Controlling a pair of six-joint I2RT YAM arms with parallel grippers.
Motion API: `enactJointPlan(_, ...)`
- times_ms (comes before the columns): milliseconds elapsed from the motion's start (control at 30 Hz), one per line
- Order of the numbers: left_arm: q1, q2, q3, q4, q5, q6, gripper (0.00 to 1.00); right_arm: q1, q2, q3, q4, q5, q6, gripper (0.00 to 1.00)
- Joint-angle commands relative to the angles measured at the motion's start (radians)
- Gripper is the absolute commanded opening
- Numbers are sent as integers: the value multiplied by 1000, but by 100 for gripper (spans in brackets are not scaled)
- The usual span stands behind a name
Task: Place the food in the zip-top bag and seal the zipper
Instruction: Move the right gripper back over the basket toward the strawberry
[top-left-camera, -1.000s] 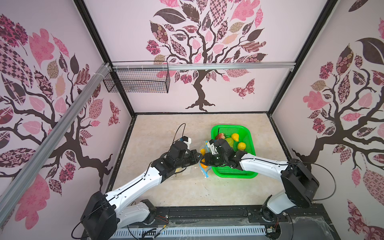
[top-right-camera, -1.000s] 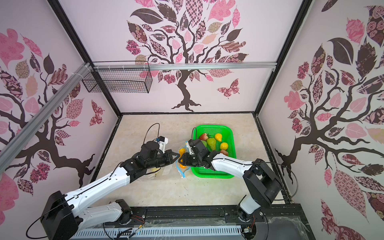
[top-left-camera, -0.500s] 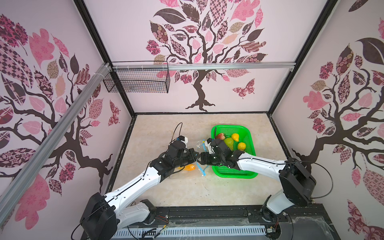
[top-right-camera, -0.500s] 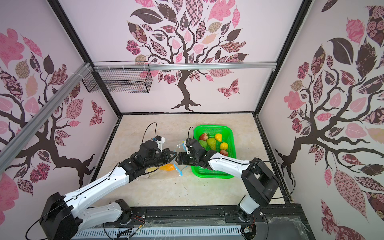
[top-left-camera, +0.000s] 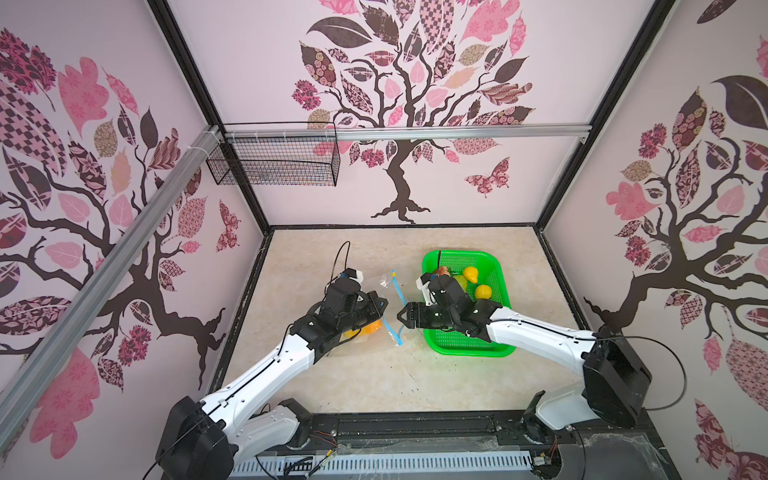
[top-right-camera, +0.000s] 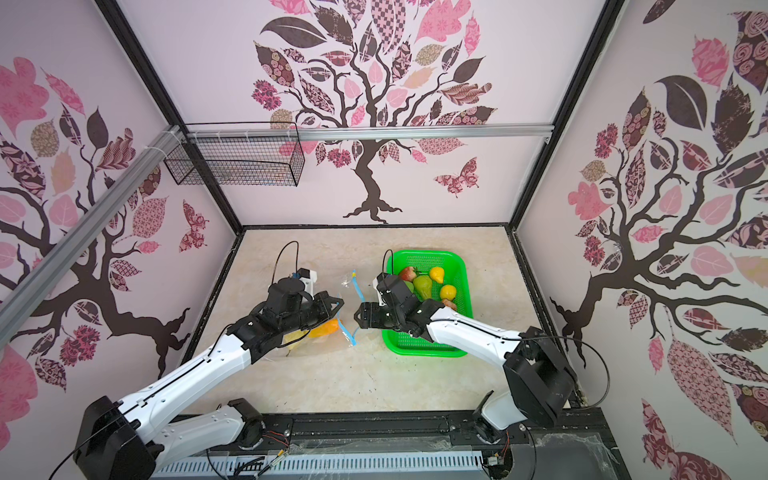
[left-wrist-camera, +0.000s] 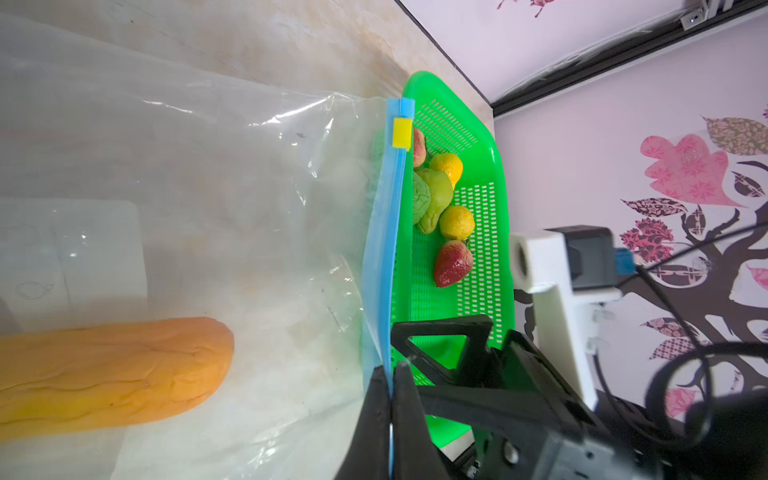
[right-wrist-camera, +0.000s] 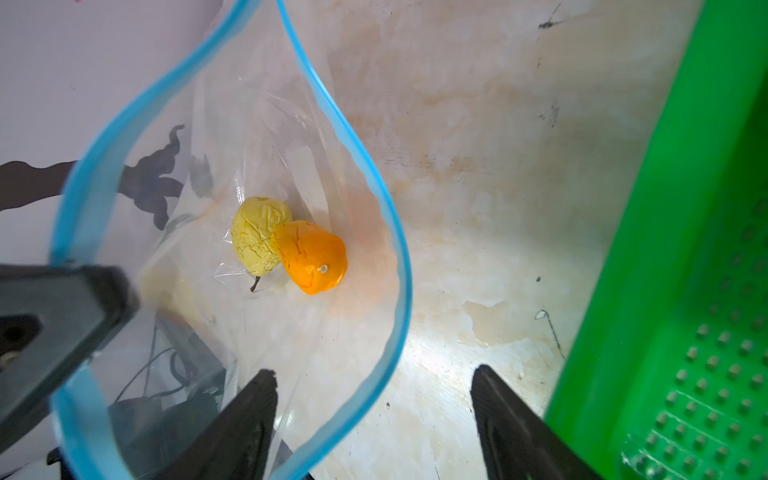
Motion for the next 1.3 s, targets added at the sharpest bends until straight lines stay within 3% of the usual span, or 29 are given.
enactJointPlan(0, 13, -17, -12, -27, -25, 12, 0, -24, -110, 23, -47, 37, -27, 78)
enactJointPlan(233, 15, -24, -27, -13, -32, -8, 0, -156, -255, 26, -140, 53, -84, 81)
enactJointPlan(467, 14, -38, -37, -8, -30, -10, 0, -193, -268, 93, -312, 316, -256, 86)
enactJointPlan(600, 15, -46, -44, -13, -29, -10, 0, -197, -259, 92, -367, 514, -300, 89)
enactJointPlan(700, 15, -49, -50, -14, -28, -14, 0, -201, -247, 71, -382, 593, -317, 90)
enactJointPlan(833, 14, -49, -58, -13, -25, -16, 0, -234, -224, 21, -381, 605, -322, 92)
enactJointPlan(1033, 14, -55, -62, -12, -19, -11, 0, -369, -199, -59, -355, 465, -288, 92)
enactJointPlan(1267, 15, -59, -64, -14, -13, -10, 0, -419, -135, -135, -288, 407, -285, 91)
